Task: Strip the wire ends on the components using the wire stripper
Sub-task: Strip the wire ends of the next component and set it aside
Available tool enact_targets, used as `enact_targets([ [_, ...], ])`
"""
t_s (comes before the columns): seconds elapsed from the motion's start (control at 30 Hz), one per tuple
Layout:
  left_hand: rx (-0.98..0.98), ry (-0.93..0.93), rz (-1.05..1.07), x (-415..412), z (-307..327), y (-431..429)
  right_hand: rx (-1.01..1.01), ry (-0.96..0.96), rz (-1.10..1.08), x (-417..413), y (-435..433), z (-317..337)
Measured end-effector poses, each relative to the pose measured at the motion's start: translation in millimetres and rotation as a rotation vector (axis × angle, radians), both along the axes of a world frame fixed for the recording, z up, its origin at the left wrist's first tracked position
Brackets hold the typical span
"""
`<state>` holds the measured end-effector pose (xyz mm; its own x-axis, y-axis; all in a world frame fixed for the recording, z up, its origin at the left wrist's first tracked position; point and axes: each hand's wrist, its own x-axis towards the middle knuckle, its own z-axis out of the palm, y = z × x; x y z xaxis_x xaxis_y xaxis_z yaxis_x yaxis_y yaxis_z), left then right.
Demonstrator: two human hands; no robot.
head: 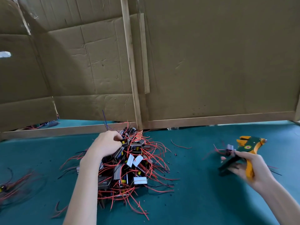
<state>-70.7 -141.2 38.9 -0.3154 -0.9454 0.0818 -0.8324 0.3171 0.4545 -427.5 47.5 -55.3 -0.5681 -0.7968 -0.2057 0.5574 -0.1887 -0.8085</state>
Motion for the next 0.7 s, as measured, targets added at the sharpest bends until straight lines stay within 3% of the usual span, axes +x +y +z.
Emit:
enact_targets([
  [0.27, 0.022, -0.091, 0.003, 0.1, -2.1, 3.4, -0.087, 0.163, -0.074, 22.2, -2.4, 2.6],
  [0.43, -0.159, 0.023, -0.025, -9.5, 7.4, 11.8, -0.151, 0.197, -0.059, 36.0, -1.8, 6.4],
  [0.5, -0.263, 0.157, -0.09, -14.4, 15.4, 18.1, -0.164, 0.214, -0.044, 39.5, -1.7, 6.4],
  [0.57, -0.264, 0.438, -0.145, -21.8, 24.1, 28.9, -0.169, 0.22, -0.025, 42.2, -1.4, 6.1],
  [0.63, -0.18, 0.714, -0.143, -34.6, 29.9, 38.9, -0.169, 0.218, 0.0, 44.0, -1.9, 5.8],
  [0.7, -0.043, 0.831, -0.123, -54.7, 25.2, 45.1, -0.15, 0.216, 0.028, 45.6, -3.0, 4.7],
])
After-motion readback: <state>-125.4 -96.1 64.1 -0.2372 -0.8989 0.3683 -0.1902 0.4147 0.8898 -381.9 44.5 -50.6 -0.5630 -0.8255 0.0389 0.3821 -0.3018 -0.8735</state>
